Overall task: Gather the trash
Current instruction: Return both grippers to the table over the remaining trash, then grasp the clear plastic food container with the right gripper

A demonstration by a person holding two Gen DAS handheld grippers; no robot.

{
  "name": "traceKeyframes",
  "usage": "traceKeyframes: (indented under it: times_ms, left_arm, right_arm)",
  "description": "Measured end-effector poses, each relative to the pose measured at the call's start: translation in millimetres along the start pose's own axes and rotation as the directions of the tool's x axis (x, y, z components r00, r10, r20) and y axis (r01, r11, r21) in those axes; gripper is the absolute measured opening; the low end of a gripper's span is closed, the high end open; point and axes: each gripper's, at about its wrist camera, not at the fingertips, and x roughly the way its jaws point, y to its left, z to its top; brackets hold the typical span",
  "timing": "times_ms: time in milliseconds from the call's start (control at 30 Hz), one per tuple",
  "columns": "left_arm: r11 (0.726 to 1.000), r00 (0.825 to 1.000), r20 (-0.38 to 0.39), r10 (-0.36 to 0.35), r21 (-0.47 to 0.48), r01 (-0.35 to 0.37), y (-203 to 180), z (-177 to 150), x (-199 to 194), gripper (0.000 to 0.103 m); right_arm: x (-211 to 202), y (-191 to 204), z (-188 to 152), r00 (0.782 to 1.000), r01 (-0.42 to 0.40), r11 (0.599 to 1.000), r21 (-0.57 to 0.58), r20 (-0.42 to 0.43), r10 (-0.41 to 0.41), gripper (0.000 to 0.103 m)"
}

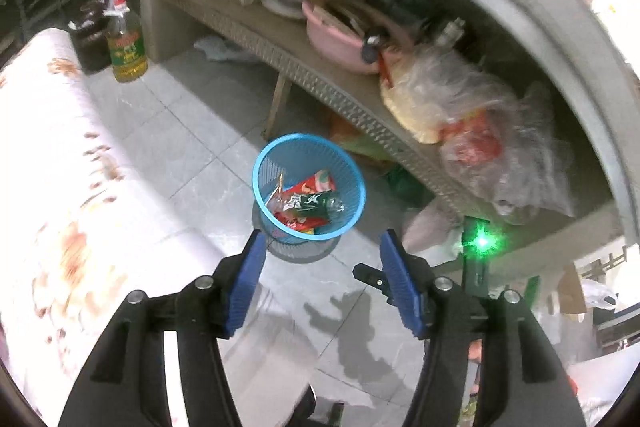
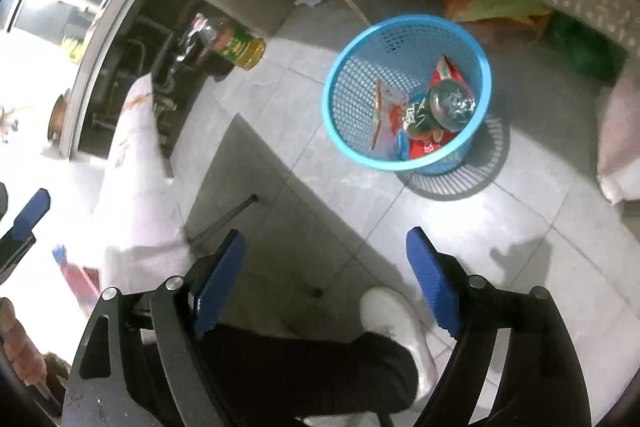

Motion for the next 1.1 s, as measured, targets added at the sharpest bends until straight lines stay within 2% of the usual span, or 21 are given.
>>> traceKeyframes:
  times_ms: [133, 300, 400, 467, 600, 667, 767, 867, 933, 1000, 1100]
  left_arm:
    - [1.000, 0.996, 0.084, 0.009, -0.018, -0.007, 9, -39, -46, 0.065]
    - [0.995, 0.988, 0.149, 0.034, -0.093, -0.021, 38, -94, -90, 0.068]
    - [0.989, 0.982, 0.169, 0.087, -0.132, -0.065, 54, -126, -111, 0.068]
    - [0.984, 0.971, 0.205, 0.124, -0.154, -0.093, 66, -149, -130, 0.068]
    - [0.966, 0.942, 0.278, 0.190, -0.225, -0.128, 86, -191, -160, 0.070]
    - [0.950, 0.926, 0.305, 0.222, -0.280, -0.136, 98, -211, -172, 0.071]
    - [0.929, 0.906, 0.328, 0.267, -0.337, -0.152, 113, -230, -185, 0.071]
    - [0.907, 0.877, 0.360, 0.318, -0.385, -0.171, 128, -246, -198, 0.071]
    - [0.892, 0.855, 0.382, 0.351, -0.416, -0.180, 137, -255, -207, 0.071]
    - [0.880, 0.843, 0.389, 0.372, -0.437, -0.187, 145, -262, -213, 0.071]
    - [0.861, 0.820, 0.396, 0.414, -0.464, -0.210, 158, -269, -221, 0.071]
  right_arm:
    - [-17, 33, -16, 0.997, 0.076, 0.989, -0.125, 0.028, -0.073, 0.087]
    - [-44, 84, -31, 0.977, 0.193, 0.943, -0.273, 0.141, -0.159, 0.095]
    - [-61, 119, -40, 0.945, 0.290, 0.888, -0.357, 0.254, -0.207, 0.095]
    - [-68, 142, -47, 0.918, 0.353, 0.842, -0.409, 0.325, -0.228, 0.095]
    - [-75, 178, -66, 0.872, 0.426, 0.758, -0.494, 0.446, -0.200, 0.095]
    - [-74, 193, -75, 0.865, 0.431, 0.727, -0.535, 0.473, -0.165, 0.095]
    - [-69, 209, -86, 0.862, 0.440, 0.677, -0.590, 0.490, -0.132, 0.095]
    - [-63, 229, -97, 0.885, 0.395, 0.629, -0.670, 0.462, -0.064, 0.095]
    - [-64, 240, -104, 0.912, 0.321, 0.627, -0.710, 0.411, -0.001, 0.095]
    - [-64, 250, -109, 0.934, 0.237, 0.633, -0.737, 0.352, 0.059, 0.095]
    - [-62, 264, -117, 0.956, 0.118, 0.649, -0.752, 0.263, 0.131, 0.095]
